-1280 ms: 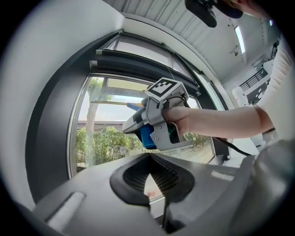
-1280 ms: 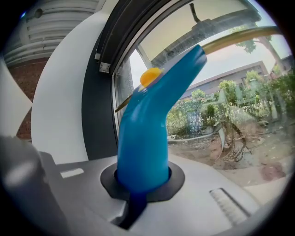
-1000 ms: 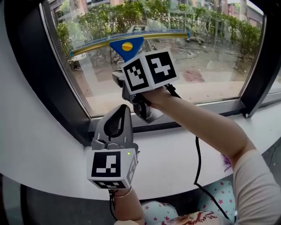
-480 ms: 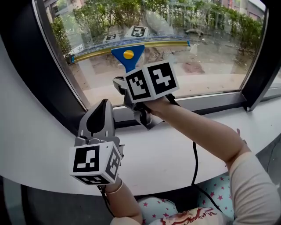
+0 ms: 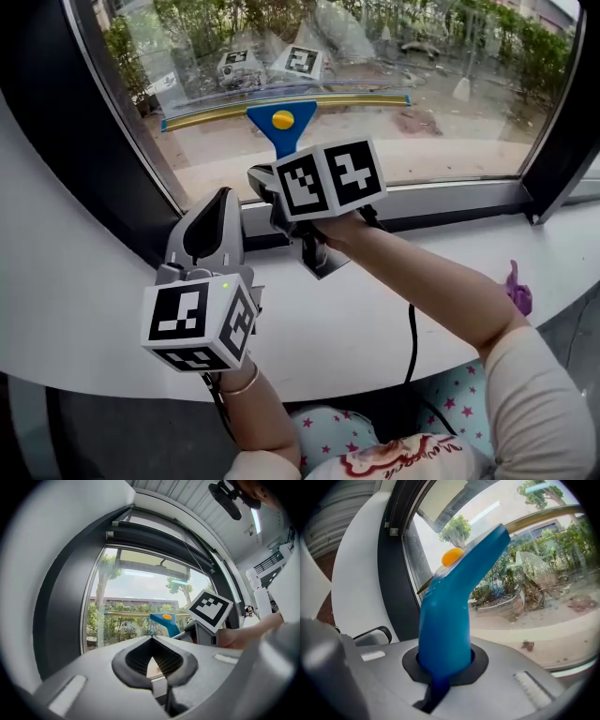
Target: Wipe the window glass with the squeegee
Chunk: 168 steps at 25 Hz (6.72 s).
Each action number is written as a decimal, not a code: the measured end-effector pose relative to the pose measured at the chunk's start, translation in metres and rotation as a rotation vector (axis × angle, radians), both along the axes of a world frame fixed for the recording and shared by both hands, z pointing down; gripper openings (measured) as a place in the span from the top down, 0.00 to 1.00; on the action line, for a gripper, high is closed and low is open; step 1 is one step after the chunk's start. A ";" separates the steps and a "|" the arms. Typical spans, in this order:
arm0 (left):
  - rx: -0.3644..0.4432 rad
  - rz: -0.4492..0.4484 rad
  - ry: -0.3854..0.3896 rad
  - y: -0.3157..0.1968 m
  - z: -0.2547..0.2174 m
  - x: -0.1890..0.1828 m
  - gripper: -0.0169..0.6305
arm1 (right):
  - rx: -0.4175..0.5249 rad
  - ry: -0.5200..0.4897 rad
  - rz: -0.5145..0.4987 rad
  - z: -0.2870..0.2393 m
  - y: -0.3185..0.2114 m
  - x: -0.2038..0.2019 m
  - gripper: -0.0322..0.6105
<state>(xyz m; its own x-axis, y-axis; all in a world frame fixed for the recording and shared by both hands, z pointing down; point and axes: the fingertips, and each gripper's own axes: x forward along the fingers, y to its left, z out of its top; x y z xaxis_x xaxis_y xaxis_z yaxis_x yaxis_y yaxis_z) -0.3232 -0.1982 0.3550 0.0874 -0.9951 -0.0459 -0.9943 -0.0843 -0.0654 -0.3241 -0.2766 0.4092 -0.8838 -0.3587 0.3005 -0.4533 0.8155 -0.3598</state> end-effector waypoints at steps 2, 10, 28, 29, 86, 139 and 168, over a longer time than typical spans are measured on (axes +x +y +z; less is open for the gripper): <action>-0.002 0.001 0.007 -0.001 0.001 -0.001 0.97 | -0.019 -0.003 -0.001 0.006 0.001 0.002 0.91; -0.021 0.007 0.008 -0.009 0.004 -0.002 0.97 | -0.096 0.029 0.000 0.037 0.006 0.006 0.91; -0.033 0.010 0.009 -0.010 0.006 -0.004 0.97 | -0.319 0.073 -0.015 0.104 0.029 0.010 0.91; -0.032 0.011 0.009 -0.011 0.006 -0.003 0.97 | -0.325 0.084 -0.016 0.108 0.031 0.011 0.91; 0.119 -0.152 -0.359 0.034 -0.118 -0.056 0.97 | 0.399 -0.056 0.098 -0.335 -0.022 -0.063 0.91; 0.002 -0.187 -0.055 0.015 0.023 -0.054 0.97 | 0.070 0.019 -0.031 0.030 -0.001 -0.038 0.91; -0.024 -0.180 -0.027 0.011 0.042 -0.064 0.97 | -0.379 0.092 -0.147 0.129 0.055 -0.045 0.91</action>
